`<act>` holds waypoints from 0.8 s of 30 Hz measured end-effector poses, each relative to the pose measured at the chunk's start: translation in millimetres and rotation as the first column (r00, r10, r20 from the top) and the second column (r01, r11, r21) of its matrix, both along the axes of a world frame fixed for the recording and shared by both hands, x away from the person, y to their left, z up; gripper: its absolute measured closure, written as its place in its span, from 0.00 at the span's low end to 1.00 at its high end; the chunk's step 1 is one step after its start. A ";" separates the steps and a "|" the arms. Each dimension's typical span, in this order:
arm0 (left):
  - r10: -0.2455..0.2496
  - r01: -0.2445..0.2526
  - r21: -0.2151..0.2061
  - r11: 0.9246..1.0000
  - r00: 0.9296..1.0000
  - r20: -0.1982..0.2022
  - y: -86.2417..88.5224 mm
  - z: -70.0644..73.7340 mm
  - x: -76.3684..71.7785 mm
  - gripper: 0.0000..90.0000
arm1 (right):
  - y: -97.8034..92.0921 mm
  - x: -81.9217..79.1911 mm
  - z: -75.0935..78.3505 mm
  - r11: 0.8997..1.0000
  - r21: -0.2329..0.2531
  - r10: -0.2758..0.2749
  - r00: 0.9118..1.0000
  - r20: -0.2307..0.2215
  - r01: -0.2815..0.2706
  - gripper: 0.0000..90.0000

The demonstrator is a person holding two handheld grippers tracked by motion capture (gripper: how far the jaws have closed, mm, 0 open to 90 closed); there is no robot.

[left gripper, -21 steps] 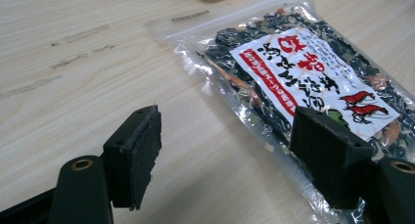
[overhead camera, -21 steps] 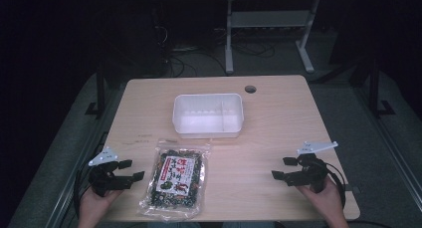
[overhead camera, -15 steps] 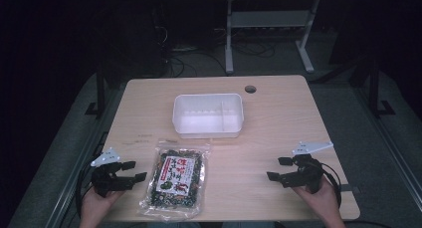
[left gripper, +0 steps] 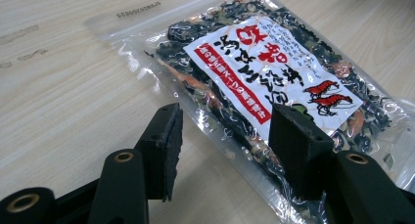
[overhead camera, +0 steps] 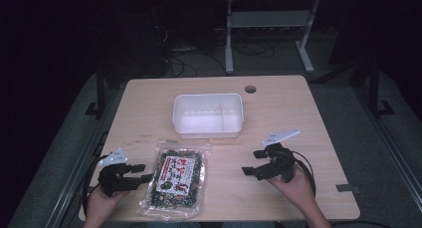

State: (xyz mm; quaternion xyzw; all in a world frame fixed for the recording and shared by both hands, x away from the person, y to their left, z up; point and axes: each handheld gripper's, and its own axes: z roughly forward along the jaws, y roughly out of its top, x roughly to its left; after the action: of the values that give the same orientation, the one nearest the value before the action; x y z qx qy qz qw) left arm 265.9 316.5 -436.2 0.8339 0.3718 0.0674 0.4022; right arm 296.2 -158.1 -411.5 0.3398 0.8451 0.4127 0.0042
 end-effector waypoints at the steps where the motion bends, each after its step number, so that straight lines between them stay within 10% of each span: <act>1: -0.003 0.003 -0.002 1.000 1.000 -0.001 -0.7 -0.3 0.3 0.52 | 3.6 1.7 0.1 1.000 -0.003 0.006 1.000 0.002 -0.006 0.22; 24: -0.065 0.065 0.016 0.998 0.998 -0.008 -16.1 -1.6 3.6 0.66 | 101.6 52.5 5.4 0.993 -0.036 0.104 0.989 -0.109 -0.108 0.23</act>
State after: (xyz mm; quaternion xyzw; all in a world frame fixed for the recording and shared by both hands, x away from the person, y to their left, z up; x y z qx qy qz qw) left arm 269.6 300.4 -437.8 0.8491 0.3455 0.0540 0.3959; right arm 348.7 -56.5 -406.1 0.3158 0.8694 0.3759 -0.0557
